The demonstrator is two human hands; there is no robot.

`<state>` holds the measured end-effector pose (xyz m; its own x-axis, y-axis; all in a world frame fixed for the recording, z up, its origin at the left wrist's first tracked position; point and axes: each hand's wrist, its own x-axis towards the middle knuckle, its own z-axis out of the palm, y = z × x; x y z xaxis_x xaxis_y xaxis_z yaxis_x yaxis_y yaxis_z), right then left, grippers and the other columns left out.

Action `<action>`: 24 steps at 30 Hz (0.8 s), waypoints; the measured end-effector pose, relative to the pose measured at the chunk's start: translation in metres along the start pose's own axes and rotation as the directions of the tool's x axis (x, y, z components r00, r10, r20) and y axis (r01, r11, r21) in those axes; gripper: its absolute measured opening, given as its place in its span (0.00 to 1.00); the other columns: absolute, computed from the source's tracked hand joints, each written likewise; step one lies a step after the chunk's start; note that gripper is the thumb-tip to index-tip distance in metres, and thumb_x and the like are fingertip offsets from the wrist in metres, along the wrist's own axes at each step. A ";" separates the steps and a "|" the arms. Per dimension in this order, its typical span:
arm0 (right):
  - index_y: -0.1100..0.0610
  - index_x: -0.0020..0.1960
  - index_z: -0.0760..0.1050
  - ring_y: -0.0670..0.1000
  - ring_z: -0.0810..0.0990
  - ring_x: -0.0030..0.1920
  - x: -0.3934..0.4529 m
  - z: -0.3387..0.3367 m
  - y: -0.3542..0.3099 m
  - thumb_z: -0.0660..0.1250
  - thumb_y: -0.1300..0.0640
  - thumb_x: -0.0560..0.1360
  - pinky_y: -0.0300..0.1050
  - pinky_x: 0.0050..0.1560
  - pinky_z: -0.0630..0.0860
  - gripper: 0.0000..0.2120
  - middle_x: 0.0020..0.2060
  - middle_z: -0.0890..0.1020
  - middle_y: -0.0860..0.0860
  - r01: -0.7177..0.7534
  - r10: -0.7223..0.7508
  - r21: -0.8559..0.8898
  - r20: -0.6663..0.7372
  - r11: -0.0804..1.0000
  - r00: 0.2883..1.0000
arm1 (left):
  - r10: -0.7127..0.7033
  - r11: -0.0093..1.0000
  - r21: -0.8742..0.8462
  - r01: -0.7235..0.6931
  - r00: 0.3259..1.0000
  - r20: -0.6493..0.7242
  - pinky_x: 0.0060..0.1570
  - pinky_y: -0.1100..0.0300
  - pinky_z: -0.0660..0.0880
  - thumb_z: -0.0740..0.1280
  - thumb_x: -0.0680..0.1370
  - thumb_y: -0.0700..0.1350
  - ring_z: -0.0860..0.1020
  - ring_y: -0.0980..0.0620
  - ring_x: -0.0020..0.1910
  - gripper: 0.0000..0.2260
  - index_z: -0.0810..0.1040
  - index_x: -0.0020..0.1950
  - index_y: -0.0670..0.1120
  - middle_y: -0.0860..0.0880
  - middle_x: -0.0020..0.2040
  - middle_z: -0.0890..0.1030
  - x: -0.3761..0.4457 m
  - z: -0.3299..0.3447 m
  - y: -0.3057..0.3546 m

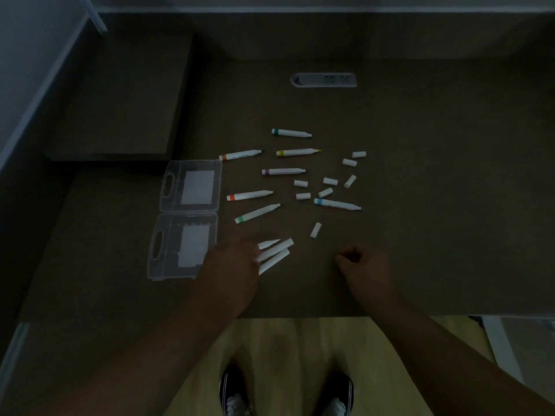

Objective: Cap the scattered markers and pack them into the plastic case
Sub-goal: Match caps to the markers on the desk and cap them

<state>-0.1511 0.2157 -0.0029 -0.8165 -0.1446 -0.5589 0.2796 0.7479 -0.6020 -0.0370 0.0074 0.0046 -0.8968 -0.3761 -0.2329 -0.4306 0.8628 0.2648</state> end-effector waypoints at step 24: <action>0.50 0.66 0.74 0.53 0.70 0.67 0.081 -0.023 -0.044 0.63 0.47 0.78 0.53 0.68 0.66 0.18 0.66 0.74 0.52 0.296 -0.519 -0.749 -0.076 0.594 0.851 | 0.044 0.994 0.097 -0.051 0.997 0.070 0.61 0.57 0.72 0.64 0.79 0.49 0.74 0.52 0.61 0.16 0.72 0.67 0.51 0.50 0.65 0.74 -0.011 0.021 0.028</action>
<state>-0.2410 0.1857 -0.0085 -0.8784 -0.4625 -0.1200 -0.4535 0.8861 -0.0957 -0.0370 0.0426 -0.0050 -0.9058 -0.3130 -0.2856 -0.3725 0.9095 0.1846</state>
